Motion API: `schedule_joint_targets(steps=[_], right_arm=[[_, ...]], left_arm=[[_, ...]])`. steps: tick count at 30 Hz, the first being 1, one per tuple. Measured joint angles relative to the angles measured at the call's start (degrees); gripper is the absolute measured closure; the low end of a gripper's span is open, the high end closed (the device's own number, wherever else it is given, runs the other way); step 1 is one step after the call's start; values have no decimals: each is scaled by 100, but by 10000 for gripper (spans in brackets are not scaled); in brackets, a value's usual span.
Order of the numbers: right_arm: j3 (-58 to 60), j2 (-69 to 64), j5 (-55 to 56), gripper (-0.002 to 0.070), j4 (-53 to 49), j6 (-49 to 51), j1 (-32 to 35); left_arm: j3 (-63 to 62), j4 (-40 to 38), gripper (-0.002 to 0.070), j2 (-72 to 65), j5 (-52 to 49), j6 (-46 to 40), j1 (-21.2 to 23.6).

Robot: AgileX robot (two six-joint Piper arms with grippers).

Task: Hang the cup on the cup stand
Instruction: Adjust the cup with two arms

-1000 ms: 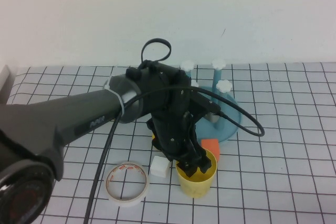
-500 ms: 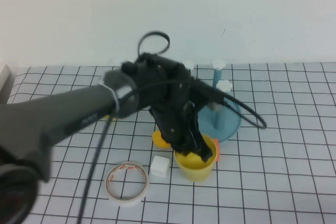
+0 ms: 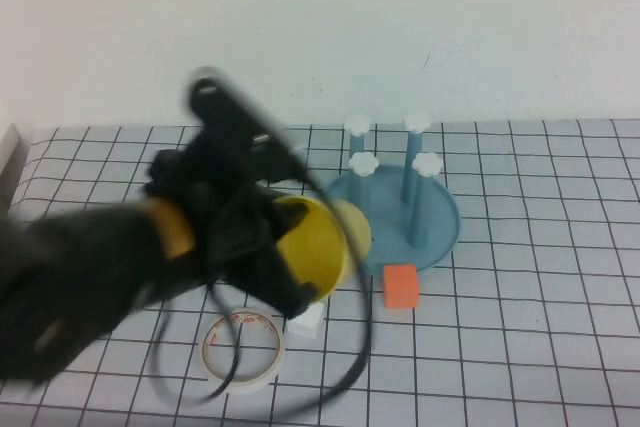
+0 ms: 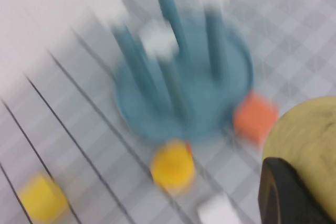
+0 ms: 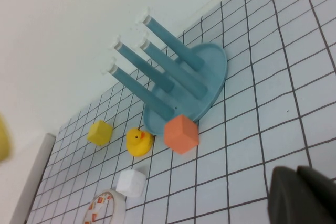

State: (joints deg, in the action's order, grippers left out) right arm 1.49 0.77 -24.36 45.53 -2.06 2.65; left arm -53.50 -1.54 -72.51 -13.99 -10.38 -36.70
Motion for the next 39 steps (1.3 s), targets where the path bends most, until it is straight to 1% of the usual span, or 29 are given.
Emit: schedule_joint_targets(steps=[2, 5, 7, 9, 11, 16, 17, 19, 21, 22, 24, 26, 28, 29, 30, 32, 36, 39], right_arm=[[0, 0, -4, 678, 46, 0, 0], [0, 0, -92, 678, 305, 0, 0], [0, 0, -134, 678, 638, 0, 0], [0, 0, -134, 678, 1223, -128, 0], [0, 0, -189, 678, 1972, -453, 0], [0, -274, -780, 678, 4236, -1915, 0], [0, -404, -899, 676, 4575, -2173, 0], [0, -683, -1097, 659, 4915, -2506, 0], [-128, -971, -1261, 601, 4994, -2686, 0], [-255, -1142, -1351, 551, 5024, -2742, 0], [-552, -1478, -1497, 421, 5064, -2792, 0], [-893, -1900, -1595, 242, 5088, -2820, 0], [-1178, -2334, -1691, 108, 5088, -2834, 0], [-1329, -2655, -1765, 64, 5088, -2844, -13], [-1484, -2882, -1849, 36, 5088, -2844, -43], [-1808, -3488, -2098, 6, 5088, -2844, -155], [-2572, -4705, -2663, -10, 5088, -2999, -410], [-3254, -5553, -2912, -13, 5088, -3230, -719]], left_arm=[[745, 0, 660, 590, 871, 41, 0], [1647, 0, 660, 1385, 2530, -8, 0], [2097, -40, 660, 1781, 3537, -149, 0], [2433, -141, 660, 2016, 4312, -376, 0], [2589, -327, 660, 2084, 4766, -648, 0], [2650, -496, 660, 1891, 5456, -1004, 0], [2650, -497, 660, 1826, 5589, -1044, 0], [2650, -510, 660, 1624, 6029, -1071, 0], [2650, -510, 660, 1443, 6430, -1101, 0], [2650, -510, 660, 1336, 6639, -1119, 0], [2650, -524, 661, 1146, 6987, -1136, 0], [2650, -513, 660, 960, 7284, -1140, 0], [2650, -439, 660, 743, 7561, -1153, 0], [2650, -380, 660, 666, 7666, -1153, 0], [2650, -301, 660, 574, 7746, -1153, 0], [2650, -164, 661, 412, 7839, -1141, 0], [2650, 114, 660, 85, 7889, -1128, 0], [2650, 257, 660, -110, 7889, -1120, 0]])
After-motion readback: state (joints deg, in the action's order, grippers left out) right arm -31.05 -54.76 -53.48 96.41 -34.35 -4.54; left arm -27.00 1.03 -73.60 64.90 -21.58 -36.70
